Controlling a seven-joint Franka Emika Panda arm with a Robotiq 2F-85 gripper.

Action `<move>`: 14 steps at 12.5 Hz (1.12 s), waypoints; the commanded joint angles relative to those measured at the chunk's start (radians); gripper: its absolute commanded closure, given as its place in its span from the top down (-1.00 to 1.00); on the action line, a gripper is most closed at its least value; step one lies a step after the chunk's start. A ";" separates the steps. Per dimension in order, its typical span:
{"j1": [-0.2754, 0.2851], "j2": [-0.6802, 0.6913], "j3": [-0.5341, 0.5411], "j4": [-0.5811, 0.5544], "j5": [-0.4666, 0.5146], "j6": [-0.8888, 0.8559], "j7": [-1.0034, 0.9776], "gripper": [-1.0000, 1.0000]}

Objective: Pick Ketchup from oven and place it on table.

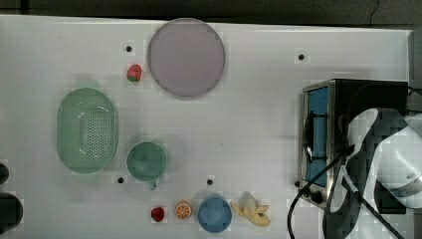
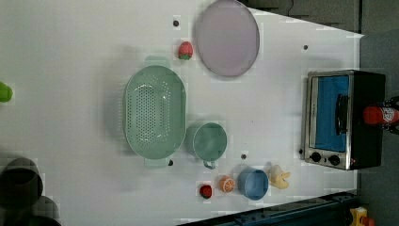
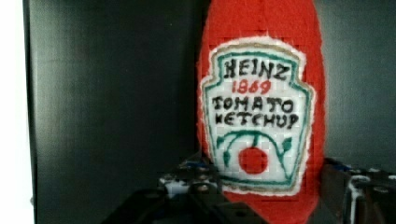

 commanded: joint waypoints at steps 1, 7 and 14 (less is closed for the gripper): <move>0.028 -0.043 0.025 0.078 0.001 -0.036 0.032 0.24; 0.177 -0.210 0.075 0.276 -0.100 -0.427 0.031 0.24; 0.273 -0.259 0.383 0.167 -0.110 -0.463 0.062 0.24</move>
